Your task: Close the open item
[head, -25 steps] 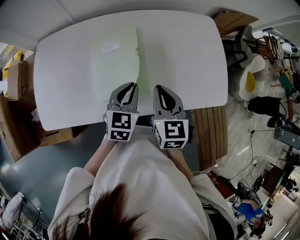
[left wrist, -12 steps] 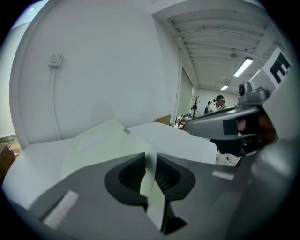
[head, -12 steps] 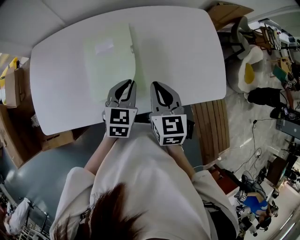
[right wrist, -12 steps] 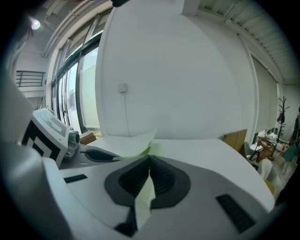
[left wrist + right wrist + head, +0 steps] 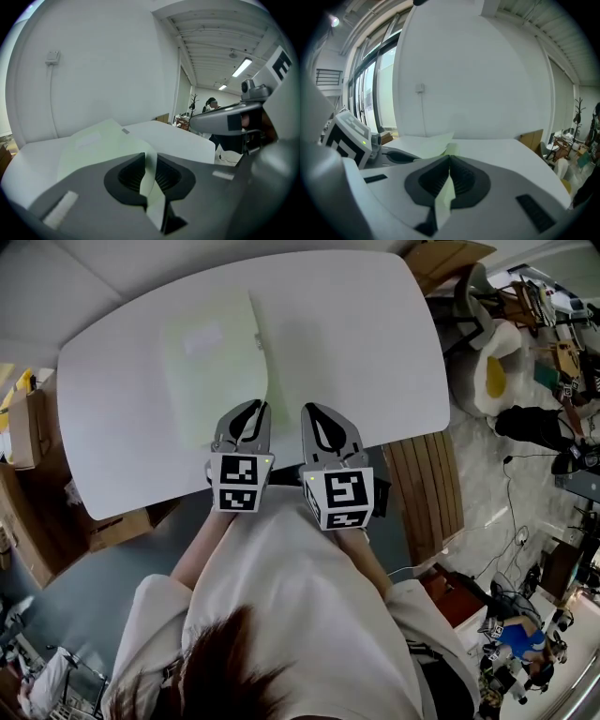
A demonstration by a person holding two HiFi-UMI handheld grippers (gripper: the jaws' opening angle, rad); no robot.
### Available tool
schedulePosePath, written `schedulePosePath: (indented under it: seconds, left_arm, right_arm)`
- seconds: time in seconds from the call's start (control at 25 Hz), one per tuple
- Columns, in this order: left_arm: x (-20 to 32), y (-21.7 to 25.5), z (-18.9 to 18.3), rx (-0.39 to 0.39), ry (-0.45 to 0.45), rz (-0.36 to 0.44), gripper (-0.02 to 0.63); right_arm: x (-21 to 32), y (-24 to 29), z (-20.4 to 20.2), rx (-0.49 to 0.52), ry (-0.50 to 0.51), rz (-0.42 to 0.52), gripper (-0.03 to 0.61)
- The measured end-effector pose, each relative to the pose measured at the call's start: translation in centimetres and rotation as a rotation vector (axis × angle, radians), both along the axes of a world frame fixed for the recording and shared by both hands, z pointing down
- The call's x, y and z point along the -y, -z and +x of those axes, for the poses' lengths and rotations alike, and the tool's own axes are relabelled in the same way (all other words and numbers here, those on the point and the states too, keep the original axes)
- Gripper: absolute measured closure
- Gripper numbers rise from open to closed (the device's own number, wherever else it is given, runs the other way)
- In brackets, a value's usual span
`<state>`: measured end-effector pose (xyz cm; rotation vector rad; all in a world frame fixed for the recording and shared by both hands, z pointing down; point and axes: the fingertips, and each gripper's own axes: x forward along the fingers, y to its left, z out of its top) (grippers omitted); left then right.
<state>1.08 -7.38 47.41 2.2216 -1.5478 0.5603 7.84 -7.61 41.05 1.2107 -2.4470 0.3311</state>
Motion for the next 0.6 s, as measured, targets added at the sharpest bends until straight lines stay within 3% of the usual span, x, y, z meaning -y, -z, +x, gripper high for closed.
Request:
schedulePosePath:
  seconds: [0.6]
  left_arm:
    - [0.50,-0.85,0.35,0.004,-0.027,-0.027,0.571]
  right_arm:
    - [0.49,0.01,0.80,0.004,-0.039,-0.006,0.569]
